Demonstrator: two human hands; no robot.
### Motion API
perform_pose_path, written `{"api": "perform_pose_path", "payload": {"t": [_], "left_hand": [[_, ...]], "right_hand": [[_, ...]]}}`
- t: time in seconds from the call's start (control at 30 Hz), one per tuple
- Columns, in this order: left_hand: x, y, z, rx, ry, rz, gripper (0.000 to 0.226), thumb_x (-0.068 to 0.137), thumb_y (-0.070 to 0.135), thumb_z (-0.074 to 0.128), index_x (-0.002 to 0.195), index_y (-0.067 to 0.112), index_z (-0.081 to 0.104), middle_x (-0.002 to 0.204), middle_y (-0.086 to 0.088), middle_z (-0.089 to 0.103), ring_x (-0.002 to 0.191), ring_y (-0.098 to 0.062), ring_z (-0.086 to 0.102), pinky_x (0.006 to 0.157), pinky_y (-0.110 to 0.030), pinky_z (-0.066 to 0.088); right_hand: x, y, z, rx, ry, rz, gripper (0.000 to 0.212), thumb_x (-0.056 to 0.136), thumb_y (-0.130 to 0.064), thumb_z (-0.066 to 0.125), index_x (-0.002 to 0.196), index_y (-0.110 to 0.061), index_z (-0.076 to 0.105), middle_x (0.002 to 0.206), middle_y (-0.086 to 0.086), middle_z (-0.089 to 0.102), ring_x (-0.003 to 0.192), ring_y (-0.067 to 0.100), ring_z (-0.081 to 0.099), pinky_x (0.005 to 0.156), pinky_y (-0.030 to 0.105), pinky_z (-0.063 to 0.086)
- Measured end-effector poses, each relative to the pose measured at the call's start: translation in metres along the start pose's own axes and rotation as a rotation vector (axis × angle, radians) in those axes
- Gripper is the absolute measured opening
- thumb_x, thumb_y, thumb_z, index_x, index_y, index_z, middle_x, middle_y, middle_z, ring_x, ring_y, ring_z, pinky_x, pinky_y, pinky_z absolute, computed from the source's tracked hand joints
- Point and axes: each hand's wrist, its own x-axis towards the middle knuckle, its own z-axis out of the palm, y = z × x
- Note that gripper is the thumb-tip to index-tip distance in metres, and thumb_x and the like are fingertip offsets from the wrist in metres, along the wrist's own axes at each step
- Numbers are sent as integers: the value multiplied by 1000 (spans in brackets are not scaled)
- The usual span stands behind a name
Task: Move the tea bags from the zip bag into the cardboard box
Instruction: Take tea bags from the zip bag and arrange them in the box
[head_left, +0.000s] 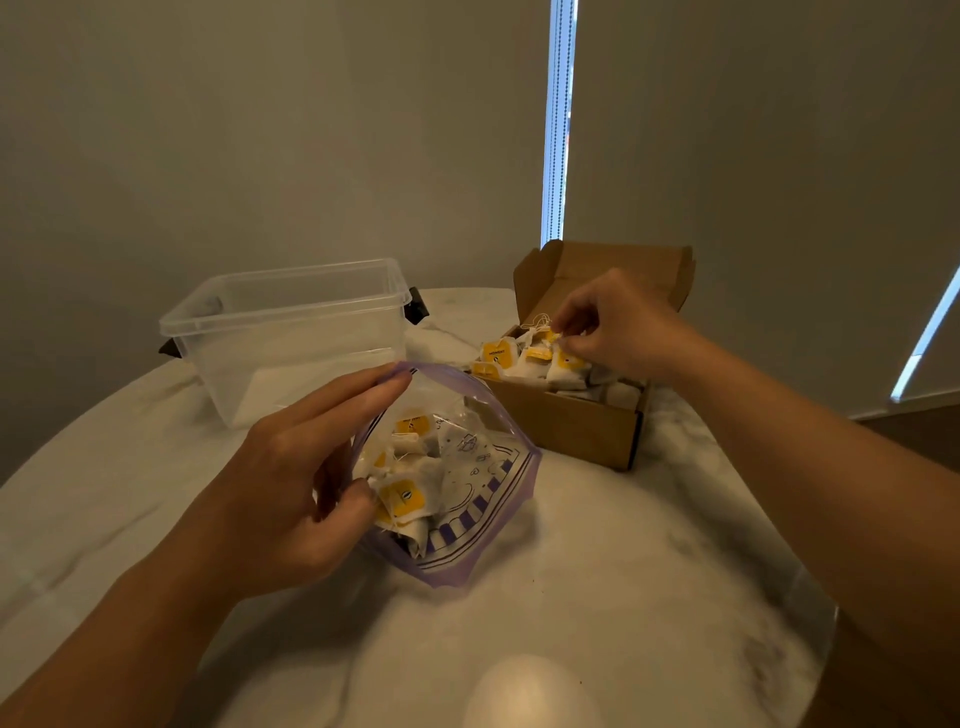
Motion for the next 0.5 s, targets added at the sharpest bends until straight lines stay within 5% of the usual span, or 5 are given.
{"api": "perform_pose_path", "payload": {"t": [0.13,0.27,0.4,0.5], "left_hand": [[0,-1,0,-17,-4,-3,67,79,27,50,144,15,49,149,10,47,73,-16,64,53,-17,47],[1,2,0,3,-3,26,68,77,24,50,143,10,49,148,3,48,82,6,59,58,-6,42],[1,2,1,0,-12,4,69,77,26,50,145,13,48,149,7,47,74,-2,59,56,-9,44],[1,2,0,19,-9,16,69,77,22,51,144,9,48,148,2,48,95,12,55,72,0,39]], "right_hand": [[0,9,2,-69,74,-34,18,79,-16,79,97,-15,75,83,-5,69,66,-1,56,54,9,35],[-4,10,2,-68,76,-35,17,81,-19,77,97,-16,75,83,-7,67,68,0,55,56,12,37],[-22,-4,-4,-10,179,-37,10,84,-21,74,94,-22,74,84,-8,68,71,1,57,58,13,42],[-57,-35,-7,167,271,-95,7,84,-21,74,88,-26,74,77,-15,67,71,4,62,60,16,47]]}}
